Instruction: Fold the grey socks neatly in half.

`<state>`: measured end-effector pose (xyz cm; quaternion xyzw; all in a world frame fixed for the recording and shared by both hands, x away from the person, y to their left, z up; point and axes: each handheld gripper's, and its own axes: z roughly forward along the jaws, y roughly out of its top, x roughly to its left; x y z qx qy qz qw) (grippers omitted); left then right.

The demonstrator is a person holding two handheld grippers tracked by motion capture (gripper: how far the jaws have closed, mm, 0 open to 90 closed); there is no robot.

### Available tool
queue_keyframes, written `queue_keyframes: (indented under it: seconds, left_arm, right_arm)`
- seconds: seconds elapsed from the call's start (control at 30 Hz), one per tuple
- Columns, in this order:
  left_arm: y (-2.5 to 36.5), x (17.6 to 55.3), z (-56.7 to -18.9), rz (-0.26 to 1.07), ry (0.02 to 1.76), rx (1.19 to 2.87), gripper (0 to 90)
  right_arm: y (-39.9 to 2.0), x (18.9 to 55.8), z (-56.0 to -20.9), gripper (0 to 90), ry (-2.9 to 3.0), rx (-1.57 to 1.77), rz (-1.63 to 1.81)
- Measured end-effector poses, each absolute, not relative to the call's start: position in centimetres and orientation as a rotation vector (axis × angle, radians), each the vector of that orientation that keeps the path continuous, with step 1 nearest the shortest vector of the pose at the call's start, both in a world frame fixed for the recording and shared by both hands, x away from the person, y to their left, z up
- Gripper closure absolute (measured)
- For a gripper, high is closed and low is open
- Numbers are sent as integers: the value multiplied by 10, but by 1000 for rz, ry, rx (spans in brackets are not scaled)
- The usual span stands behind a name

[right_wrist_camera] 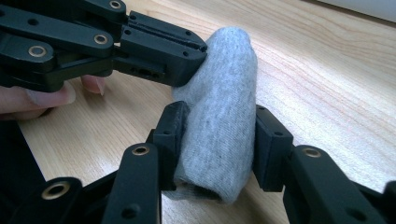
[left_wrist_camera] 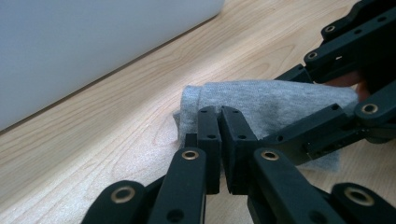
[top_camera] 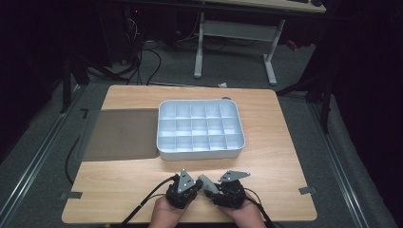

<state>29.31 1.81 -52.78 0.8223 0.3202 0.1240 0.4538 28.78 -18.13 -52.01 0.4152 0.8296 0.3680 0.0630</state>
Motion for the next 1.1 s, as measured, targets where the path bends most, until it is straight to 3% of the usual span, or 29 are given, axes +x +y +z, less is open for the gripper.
queue_keyframes:
  seconds: [0.33,0.47,0.57,0.87,0.9,1.1]
  left_arm:
    - [32,295,-527,285,855,1997,754]
    - [31,302,-531,156,894,1997,725]
    - [30,307,-531,92,888,1982,771]
    - [16,308,-529,140,806,2025,816]
    - [17,307,-528,155,796,2027,806]
    - [46,307,-513,271,815,2008,741]
  right_arm:
    - [-180,291,-518,606,2541,1222,1077]
    - [-179,291,-516,606,2567,1196,1041]
    - [-179,293,-513,606,2587,1185,996]
    - [-181,300,-504,620,2675,1175,818]
    - [-181,301,-502,665,2694,1156,806]
    - [-179,301,-499,685,2717,1140,757]
